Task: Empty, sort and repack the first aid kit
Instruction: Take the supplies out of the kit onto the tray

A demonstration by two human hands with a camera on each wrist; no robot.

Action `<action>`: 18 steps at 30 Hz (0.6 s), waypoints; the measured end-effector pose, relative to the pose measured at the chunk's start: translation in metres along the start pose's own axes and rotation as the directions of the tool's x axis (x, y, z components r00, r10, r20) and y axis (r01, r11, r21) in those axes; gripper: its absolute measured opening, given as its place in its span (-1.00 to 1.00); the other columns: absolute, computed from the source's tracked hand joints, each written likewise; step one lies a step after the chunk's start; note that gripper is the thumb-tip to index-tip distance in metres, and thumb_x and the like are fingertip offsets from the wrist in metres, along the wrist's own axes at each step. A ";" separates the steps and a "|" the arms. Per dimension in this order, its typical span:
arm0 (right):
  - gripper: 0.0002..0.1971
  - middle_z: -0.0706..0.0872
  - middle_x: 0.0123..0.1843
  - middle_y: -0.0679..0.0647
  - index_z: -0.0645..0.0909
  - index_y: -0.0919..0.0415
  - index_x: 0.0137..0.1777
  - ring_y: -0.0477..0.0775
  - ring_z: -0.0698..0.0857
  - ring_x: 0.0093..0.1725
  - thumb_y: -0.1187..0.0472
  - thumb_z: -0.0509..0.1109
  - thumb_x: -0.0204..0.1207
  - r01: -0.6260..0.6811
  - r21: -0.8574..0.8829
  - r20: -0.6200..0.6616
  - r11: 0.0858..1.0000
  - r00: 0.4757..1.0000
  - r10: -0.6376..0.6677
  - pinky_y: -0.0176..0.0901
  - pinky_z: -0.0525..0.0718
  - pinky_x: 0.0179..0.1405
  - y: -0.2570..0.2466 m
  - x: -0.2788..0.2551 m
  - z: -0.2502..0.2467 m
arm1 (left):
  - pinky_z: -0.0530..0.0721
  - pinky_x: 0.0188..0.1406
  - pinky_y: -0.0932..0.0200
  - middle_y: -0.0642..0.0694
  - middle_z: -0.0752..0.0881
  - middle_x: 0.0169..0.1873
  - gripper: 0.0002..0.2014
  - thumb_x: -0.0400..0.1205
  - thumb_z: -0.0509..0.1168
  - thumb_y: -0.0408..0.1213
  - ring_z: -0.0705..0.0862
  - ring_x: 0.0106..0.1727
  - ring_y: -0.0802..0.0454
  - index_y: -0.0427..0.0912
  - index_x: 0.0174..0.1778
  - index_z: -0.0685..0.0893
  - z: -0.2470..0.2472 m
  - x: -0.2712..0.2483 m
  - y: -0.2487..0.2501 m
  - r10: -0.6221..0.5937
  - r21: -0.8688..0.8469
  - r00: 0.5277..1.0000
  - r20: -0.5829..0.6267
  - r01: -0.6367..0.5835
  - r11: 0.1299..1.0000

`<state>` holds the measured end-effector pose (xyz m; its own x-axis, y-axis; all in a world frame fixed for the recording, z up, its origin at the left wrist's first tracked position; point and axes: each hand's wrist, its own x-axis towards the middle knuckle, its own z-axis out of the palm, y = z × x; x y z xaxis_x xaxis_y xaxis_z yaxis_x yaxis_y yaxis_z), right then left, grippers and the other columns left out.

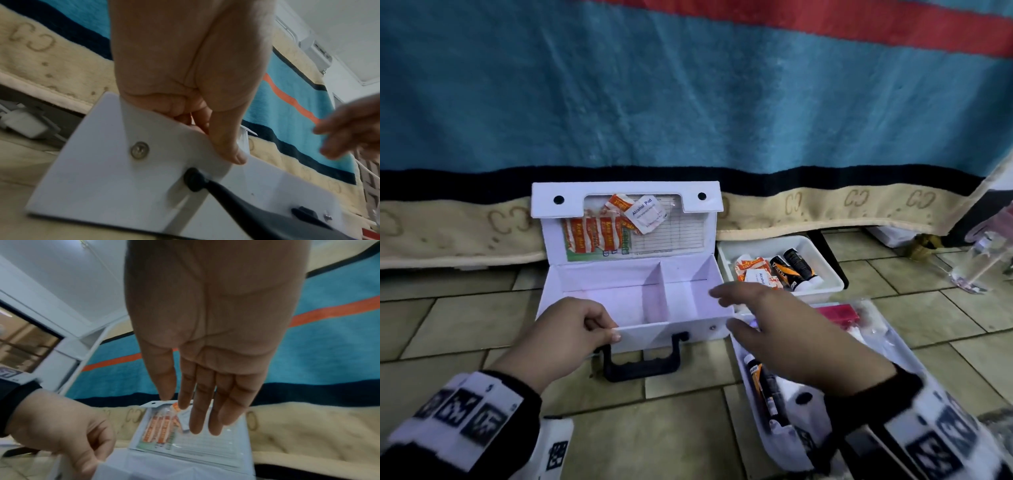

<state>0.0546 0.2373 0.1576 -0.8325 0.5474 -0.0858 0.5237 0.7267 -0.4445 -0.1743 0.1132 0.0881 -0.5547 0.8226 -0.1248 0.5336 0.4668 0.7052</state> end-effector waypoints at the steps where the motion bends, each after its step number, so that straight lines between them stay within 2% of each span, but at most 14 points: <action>1: -0.54 0.51 0.45 -0.16 0.32 -0.11 0.53 -0.22 0.50 0.09 0.13 0.20 0.63 0.020 -0.034 0.045 0.999 0.999 -0.018 -0.39 0.36 0.08 -0.007 0.015 -0.003 | 0.61 -0.29 0.17 -0.10 0.79 -0.40 -0.84 0.38 0.57 -0.28 0.73 -0.30 -0.05 -0.05 -0.47 0.74 0.000 0.001 0.000 0.000 -0.003 1.000 0.005 0.000 1.000; 4: -0.47 0.33 0.59 -0.02 0.20 0.03 0.61 -0.03 0.44 0.43 0.11 0.19 0.64 0.022 -0.161 0.141 0.987 0.990 0.001 -0.25 0.32 0.37 -0.017 0.061 -0.008 | 0.68 -0.21 0.10 -0.08 0.79 -0.39 -0.82 0.38 0.57 -0.26 0.74 -0.27 -0.06 -0.02 -0.49 0.74 -0.002 0.002 -0.002 -0.012 -0.014 1.000 0.015 0.013 1.000; 7: -0.42 0.26 0.62 0.11 0.17 0.16 0.62 0.10 0.33 0.56 0.15 0.21 0.62 -0.023 -0.262 0.124 0.965 0.991 0.058 -0.10 0.30 0.52 -0.016 0.100 -0.012 | 0.68 -0.20 0.08 -0.07 0.79 -0.39 -0.77 0.39 0.56 -0.27 0.72 -0.30 -0.01 0.03 -0.54 0.70 -0.002 0.001 -0.001 -0.010 -0.015 1.000 0.012 0.011 1.000; 11: -0.38 0.32 0.57 0.14 0.16 0.21 0.60 0.15 0.34 0.53 0.27 0.25 0.54 -0.044 -0.250 -0.037 0.967 0.999 0.036 0.04 0.36 0.50 -0.012 0.121 -0.017 | 0.63 -0.26 0.19 -0.05 0.77 -0.39 -0.74 0.40 0.55 -0.26 0.65 -0.37 0.12 0.06 -0.54 0.66 0.000 0.000 -0.002 -0.008 -0.020 1.000 0.006 0.008 1.000; 14: -0.31 0.37 0.54 0.14 0.12 0.13 0.64 0.12 0.31 0.55 0.39 0.18 0.50 -0.016 -0.209 -0.172 0.978 0.985 -0.021 0.06 0.25 0.57 -0.015 0.129 -0.016 | 0.56 -0.34 0.28 -0.01 0.75 -0.42 -0.75 0.41 0.54 -0.25 0.64 -0.38 0.14 0.04 -0.54 0.66 0.001 0.001 -0.003 -0.007 -0.028 1.000 0.004 0.007 1.000; 16: -0.39 0.49 0.46 0.15 0.27 0.09 0.58 0.15 0.43 0.48 0.41 0.13 0.51 0.007 -0.188 -0.222 0.982 0.974 -0.050 0.06 0.32 0.53 -0.017 0.141 -0.016 | 0.51 -0.37 0.31 0.01 0.73 -0.45 -0.75 0.41 0.54 -0.25 0.61 -0.40 0.17 0.05 -0.54 0.66 0.001 0.003 -0.004 -0.006 -0.026 1.000 0.009 0.007 1.000; 18: -0.57 0.60 0.35 0.14 0.48 0.06 0.42 0.17 0.56 0.36 0.31 0.13 0.57 0.042 -0.141 -0.273 0.989 0.959 -0.079 0.12 0.47 0.41 -0.020 0.153 -0.017 | 0.49 -0.38 0.33 0.03 0.71 -0.46 -0.74 0.41 0.54 -0.24 0.59 -0.42 0.19 0.05 -0.54 0.64 0.001 0.003 -0.004 -0.007 -0.016 1.000 0.012 0.008 1.000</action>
<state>-0.0805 0.3140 0.1689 -0.7901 0.5806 0.1968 0.5089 0.8001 -0.3175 -0.1774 0.1144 0.0842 -0.5512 0.8229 -0.1381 0.5192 0.4678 0.7153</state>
